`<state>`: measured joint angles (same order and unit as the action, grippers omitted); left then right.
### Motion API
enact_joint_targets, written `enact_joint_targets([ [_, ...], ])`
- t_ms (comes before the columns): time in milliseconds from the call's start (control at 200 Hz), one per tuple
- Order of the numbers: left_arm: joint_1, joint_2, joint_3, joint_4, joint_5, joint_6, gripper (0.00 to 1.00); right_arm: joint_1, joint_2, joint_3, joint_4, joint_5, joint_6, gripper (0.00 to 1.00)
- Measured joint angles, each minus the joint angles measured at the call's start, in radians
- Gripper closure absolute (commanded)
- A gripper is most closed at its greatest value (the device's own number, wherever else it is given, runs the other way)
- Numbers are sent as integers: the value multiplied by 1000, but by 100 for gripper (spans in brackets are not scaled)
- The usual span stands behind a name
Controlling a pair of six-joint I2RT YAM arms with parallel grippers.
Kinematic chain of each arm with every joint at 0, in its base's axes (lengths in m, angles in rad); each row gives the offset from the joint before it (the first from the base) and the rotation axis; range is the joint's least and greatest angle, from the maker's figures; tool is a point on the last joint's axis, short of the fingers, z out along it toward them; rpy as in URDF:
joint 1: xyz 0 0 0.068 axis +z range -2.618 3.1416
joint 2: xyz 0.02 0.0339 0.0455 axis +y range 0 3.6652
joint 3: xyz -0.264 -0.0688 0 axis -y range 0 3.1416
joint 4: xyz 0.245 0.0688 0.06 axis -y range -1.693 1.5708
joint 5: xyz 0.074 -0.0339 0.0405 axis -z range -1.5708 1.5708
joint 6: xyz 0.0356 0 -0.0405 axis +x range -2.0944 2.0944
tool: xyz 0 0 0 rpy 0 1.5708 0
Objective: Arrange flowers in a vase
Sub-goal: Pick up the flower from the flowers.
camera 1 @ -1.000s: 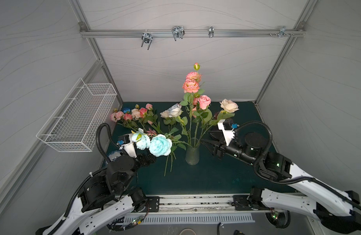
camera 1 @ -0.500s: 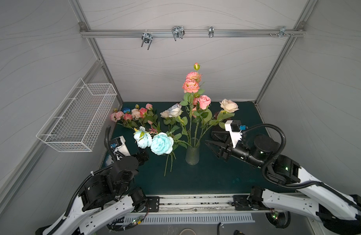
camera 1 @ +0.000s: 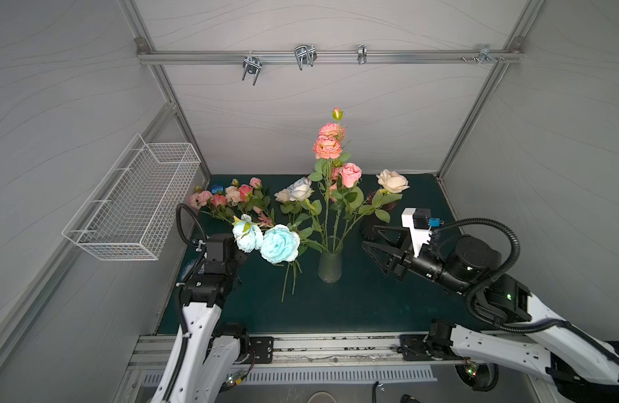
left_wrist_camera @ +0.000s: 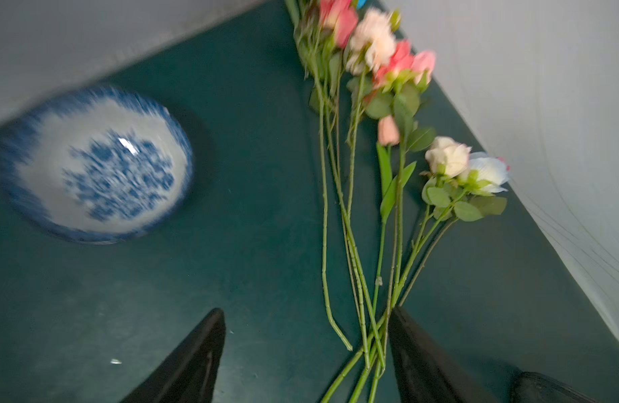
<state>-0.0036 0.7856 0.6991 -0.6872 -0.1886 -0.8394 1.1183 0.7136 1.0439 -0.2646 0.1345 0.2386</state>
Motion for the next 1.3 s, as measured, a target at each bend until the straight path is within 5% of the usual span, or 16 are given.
enact_joint_targets([
  [230, 34, 469, 0, 249, 164, -71, 45, 0, -34, 0, -18, 13, -2, 36],
  [360, 64, 676, 93, 339, 198, -79, 46, 0, -64, 0, -40, 23, -2, 36],
  [770, 79, 965, 484, 397, 174, 32, 62, 0, -152, 0, -94, 71, -11, 35],
  [1156, 80, 1167, 566, 306, 94, 101, 71, 0, -147, 4, -119, 100, -31, 35],
  [1301, 80, 1198, 601, 298, 70, 119, 88, 0, -137, 4, -119, 105, -39, 35],
])
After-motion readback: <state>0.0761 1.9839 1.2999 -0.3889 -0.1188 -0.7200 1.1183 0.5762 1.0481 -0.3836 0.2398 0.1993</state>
